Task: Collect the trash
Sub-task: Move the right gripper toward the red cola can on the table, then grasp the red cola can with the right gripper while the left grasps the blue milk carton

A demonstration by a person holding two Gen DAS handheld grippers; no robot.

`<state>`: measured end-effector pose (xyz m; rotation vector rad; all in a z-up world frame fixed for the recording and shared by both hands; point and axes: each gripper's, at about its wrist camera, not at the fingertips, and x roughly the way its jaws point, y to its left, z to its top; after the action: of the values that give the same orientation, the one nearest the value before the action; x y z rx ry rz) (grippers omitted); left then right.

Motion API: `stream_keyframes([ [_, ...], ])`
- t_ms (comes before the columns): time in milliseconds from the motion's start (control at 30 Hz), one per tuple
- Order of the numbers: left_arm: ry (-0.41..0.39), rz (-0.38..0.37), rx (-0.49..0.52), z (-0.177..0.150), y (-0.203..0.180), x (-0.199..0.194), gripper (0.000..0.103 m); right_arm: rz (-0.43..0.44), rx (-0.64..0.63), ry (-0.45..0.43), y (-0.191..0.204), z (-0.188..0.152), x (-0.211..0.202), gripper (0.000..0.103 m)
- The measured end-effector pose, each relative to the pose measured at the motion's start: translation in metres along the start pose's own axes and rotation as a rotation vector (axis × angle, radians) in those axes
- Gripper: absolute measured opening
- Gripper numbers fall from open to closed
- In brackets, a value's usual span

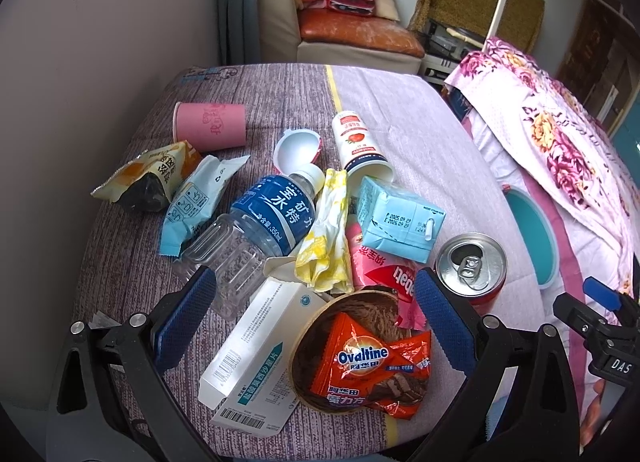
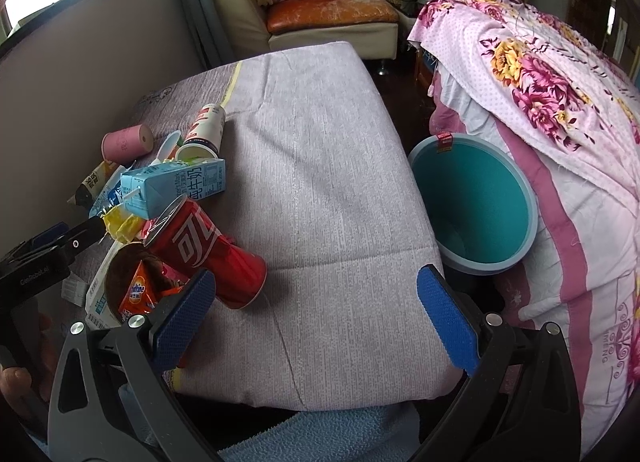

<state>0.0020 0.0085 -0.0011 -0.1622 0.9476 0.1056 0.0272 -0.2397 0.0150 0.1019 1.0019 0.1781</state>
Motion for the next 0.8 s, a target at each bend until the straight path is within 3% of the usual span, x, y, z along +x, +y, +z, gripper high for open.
stream_keyframes([
  [500,0.011,-0.027,0.024,0.003,0.008,0.000,0.099,0.007,-0.036,0.029,0.013,-0.003,0.003,0.097],
  [800,0.057,-0.082,0.006,0.005,0.027,0.007,0.099,0.137,-0.144,0.110,0.045,0.005,0.029,0.096],
])
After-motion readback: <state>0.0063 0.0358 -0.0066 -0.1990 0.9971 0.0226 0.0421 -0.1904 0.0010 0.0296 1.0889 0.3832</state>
